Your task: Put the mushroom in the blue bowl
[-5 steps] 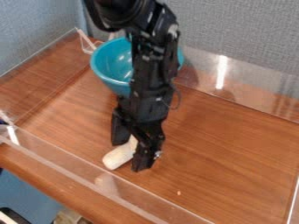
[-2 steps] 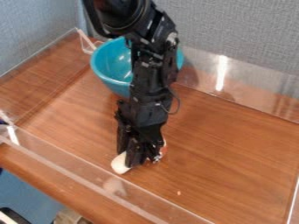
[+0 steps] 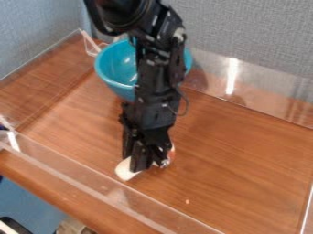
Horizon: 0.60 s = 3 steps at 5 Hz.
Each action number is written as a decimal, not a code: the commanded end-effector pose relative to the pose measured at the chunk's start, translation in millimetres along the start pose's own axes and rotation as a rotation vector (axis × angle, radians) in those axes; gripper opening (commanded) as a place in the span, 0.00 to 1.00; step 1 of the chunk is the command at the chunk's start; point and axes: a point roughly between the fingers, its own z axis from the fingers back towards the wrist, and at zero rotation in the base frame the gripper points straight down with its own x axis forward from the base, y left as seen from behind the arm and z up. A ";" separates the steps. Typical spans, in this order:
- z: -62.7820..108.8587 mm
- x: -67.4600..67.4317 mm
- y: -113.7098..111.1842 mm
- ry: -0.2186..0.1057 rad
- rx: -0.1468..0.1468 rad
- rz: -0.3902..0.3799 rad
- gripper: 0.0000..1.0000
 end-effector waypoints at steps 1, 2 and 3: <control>18.6 -2.0 4.4 -0.057 0.015 0.011 0.00; 22.8 -3.4 4.3 -0.067 0.013 0.014 0.00; 25.8 -4.1 3.5 -0.076 0.010 0.014 0.00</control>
